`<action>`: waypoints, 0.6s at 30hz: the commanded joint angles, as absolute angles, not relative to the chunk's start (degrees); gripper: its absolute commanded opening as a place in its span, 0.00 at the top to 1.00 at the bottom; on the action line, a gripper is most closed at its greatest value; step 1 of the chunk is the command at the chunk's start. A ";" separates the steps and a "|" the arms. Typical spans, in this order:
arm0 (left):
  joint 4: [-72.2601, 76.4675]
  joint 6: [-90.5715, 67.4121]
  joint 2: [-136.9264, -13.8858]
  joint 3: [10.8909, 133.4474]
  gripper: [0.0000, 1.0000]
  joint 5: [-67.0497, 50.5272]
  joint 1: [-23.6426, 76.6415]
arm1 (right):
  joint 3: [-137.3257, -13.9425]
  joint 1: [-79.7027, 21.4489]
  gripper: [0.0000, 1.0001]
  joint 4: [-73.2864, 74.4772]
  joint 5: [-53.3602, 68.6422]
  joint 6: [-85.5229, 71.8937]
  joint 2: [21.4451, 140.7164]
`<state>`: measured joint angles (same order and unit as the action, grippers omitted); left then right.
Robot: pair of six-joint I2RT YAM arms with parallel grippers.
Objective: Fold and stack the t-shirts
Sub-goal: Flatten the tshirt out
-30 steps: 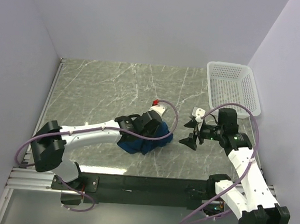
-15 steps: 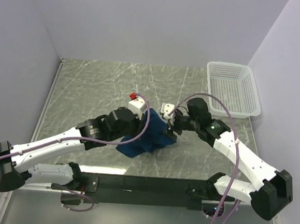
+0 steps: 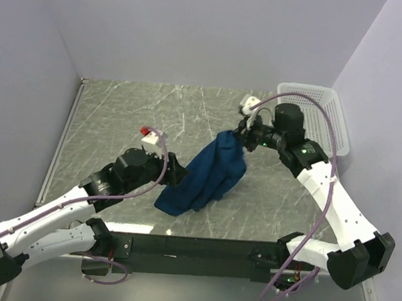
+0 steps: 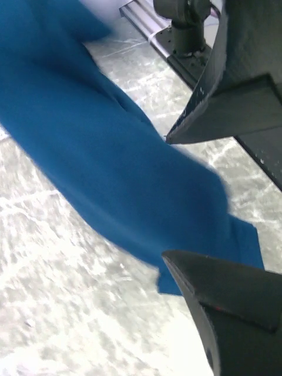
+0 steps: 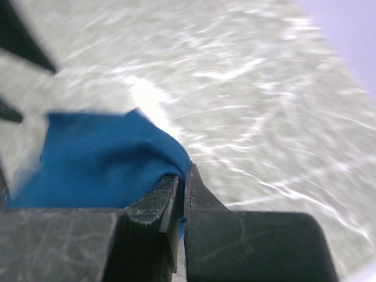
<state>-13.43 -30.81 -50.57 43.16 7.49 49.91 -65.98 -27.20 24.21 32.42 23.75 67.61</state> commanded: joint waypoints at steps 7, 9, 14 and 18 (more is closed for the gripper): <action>2.72 -40.25 -51.05 27.34 0.18 -5.35 45.00 | -65.48 -22.94 1.00 20.74 32.79 15.82 65.92; 5.00 -41.30 -53.95 25.76 0.18 -8.24 45.35 | -66.00 -22.24 1.00 21.09 32.17 15.47 66.53; 6.77 -41.66 -58.88 27.58 0.16 -2.48 52.19 | -66.80 -21.10 1.00 20.83 32.08 13.80 67.41; 0.98 -41.57 -68.69 33.21 0.25 7.10 57.99 | -66.80 -20.31 1.00 20.57 33.57 12.66 68.02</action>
